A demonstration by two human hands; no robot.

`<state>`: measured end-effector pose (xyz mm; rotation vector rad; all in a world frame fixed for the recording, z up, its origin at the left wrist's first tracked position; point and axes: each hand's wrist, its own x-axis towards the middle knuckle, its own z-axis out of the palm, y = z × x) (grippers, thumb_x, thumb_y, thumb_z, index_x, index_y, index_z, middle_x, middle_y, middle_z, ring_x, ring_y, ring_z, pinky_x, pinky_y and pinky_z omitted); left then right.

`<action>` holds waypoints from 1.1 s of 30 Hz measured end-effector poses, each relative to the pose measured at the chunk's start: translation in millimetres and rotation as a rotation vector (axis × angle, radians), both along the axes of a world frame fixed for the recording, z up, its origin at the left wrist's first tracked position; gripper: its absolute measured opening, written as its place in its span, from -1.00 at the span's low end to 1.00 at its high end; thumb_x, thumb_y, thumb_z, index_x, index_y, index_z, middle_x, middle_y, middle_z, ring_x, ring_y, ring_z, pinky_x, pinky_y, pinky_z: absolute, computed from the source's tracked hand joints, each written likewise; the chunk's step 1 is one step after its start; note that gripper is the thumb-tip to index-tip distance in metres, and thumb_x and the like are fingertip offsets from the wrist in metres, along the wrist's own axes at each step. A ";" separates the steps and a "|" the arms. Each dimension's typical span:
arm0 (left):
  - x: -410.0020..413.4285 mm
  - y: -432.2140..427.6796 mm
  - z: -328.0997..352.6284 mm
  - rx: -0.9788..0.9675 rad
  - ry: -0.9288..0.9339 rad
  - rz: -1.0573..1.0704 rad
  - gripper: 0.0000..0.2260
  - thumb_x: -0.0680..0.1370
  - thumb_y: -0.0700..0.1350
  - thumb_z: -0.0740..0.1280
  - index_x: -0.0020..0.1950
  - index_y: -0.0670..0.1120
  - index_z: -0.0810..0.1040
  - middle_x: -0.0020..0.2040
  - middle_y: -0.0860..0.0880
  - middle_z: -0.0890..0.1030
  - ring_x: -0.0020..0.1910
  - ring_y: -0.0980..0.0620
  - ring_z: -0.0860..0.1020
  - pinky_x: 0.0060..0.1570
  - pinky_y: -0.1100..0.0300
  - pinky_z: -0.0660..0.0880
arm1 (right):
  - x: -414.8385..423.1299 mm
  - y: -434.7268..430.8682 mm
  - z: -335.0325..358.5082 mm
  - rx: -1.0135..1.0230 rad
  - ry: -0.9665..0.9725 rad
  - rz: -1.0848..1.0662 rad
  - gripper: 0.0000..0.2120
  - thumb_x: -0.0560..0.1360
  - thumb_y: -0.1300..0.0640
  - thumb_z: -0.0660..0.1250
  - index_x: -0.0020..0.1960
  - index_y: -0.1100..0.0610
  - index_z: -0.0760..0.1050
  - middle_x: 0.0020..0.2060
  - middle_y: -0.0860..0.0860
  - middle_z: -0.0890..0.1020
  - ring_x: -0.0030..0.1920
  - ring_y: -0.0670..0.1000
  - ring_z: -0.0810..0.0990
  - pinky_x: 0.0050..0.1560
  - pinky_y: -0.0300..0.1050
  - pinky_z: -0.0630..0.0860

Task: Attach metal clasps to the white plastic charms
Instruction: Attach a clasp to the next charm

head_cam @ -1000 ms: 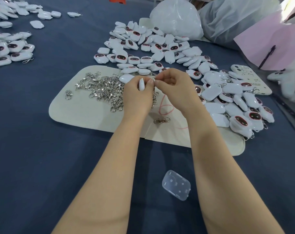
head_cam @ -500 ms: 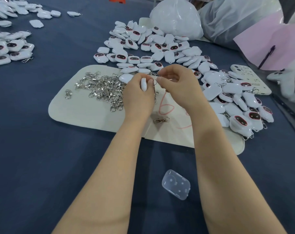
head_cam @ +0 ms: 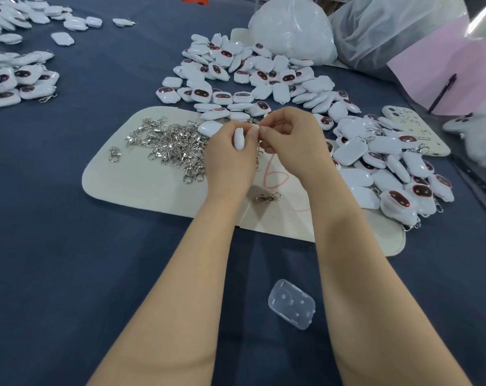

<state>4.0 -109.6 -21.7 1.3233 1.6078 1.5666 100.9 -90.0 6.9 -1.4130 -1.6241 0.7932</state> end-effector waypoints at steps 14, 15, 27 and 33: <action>0.7 1.0 0.3 -0.064 -0.039 -0.008 -0.91 0.54 -0.20 0.29 -0.06 -0.13 0.60 -0.20 0.02 0.58 -0.17 0.05 0.52 -0.13 0.20 0.44 | -0.4 0.0 -1.2 0.043 -0.057 0.026 -0.79 0.46 0.29 0.30 -0.22 0.00 0.42 -0.24 0.05 0.60 -0.15 0.11 0.62 0.04 0.02 0.55; 0.3 1.4 0.3 -0.065 -0.041 -0.005 -0.90 0.54 -0.19 0.29 -0.05 -0.13 0.60 -0.18 0.01 0.59 -0.15 0.05 0.53 -0.11 0.20 0.44 | -0.6 0.3 -2.2 0.051 -0.064 0.027 -0.81 0.46 0.29 0.29 -0.20 0.01 0.44 -0.25 0.02 0.59 -0.16 0.07 0.62 0.01 -0.06 0.56; 0.2 0.9 0.3 -0.059 -0.052 -0.016 -0.91 0.53 -0.18 0.29 -0.07 -0.11 0.59 -0.23 0.08 0.58 -0.22 0.11 0.52 -0.20 0.28 0.43 | -1.7 -1.1 -2.7 0.127 -0.089 0.010 -0.81 0.46 0.30 0.23 -0.09 0.05 0.51 -0.28 -0.08 0.57 -0.23 -0.07 0.57 -0.11 -0.22 0.51; 0.4 2.7 -0.5 -0.061 -0.030 0.033 -0.87 0.58 -0.14 0.25 0.00 -0.15 0.56 -0.18 0.04 0.55 -0.14 0.04 0.50 -0.16 0.23 0.36 | -7.2 -1.2 -7.2 0.129 -0.062 0.006 -0.88 0.46 0.27 0.30 -0.14 0.06 0.49 -0.24 -0.06 0.57 -0.26 -0.11 0.51 -0.16 -0.36 0.46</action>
